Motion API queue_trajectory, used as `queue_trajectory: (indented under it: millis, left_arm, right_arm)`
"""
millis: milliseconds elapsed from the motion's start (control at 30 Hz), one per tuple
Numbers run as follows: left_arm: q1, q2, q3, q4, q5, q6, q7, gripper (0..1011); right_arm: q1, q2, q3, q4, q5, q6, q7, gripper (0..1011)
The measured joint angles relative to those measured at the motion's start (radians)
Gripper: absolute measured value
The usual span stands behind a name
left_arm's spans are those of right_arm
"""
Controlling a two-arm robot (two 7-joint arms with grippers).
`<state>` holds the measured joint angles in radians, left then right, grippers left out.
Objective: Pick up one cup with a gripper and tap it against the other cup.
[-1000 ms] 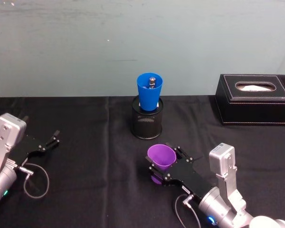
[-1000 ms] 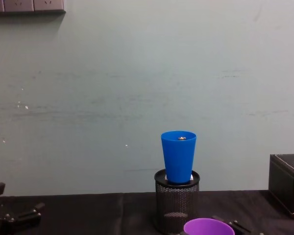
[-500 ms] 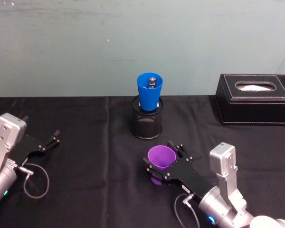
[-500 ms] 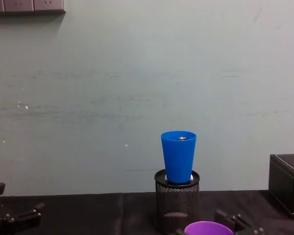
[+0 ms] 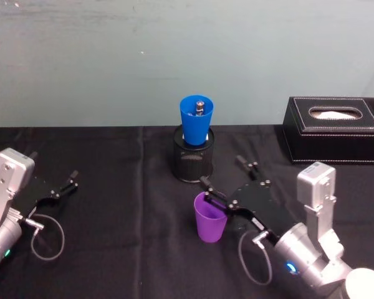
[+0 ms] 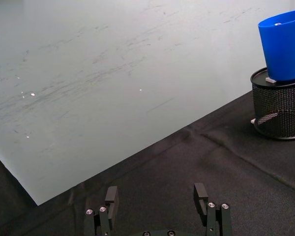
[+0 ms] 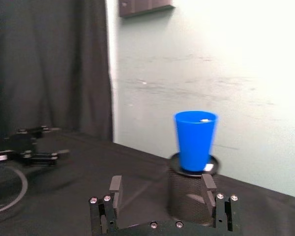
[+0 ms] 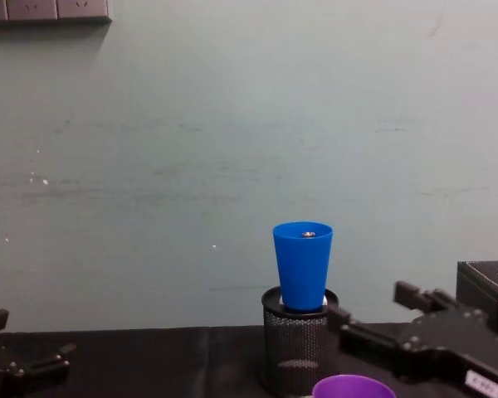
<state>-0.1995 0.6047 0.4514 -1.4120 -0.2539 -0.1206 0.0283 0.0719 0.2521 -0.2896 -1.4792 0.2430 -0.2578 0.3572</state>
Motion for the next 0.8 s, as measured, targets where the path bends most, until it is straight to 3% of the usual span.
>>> queue_trajectory:
  millis: [133, 333, 533, 800]
  left_arm:
    - [0.0, 0.0, 0.0, 0.0, 0.0, 0.0, 0.0, 1000]
    - [0.0, 0.0, 0.0, 0.0, 0.0, 0.0, 0.0, 1000]
    - [0.0, 0.0, 0.0, 0.0, 0.0, 0.0, 0.0, 1000]
    - [0.0, 0.0, 0.0, 0.0, 0.0, 0.0, 0.0, 1000]
  right_arm:
    - [-0.017, 0.016, 0.031, -0.043, -0.019, 0.047, -0.044, 1003]
    - [-0.051, 0.026, 0.112, -0.078, -0.022, 0.112, -0.111, 1002]
    - [-0.06, 0.018, 0.172, -0.044, -0.032, 0.134, -0.16, 1002]
    - [-0.055, 0.004, 0.202, 0.006, -0.046, 0.129, -0.163, 1003]
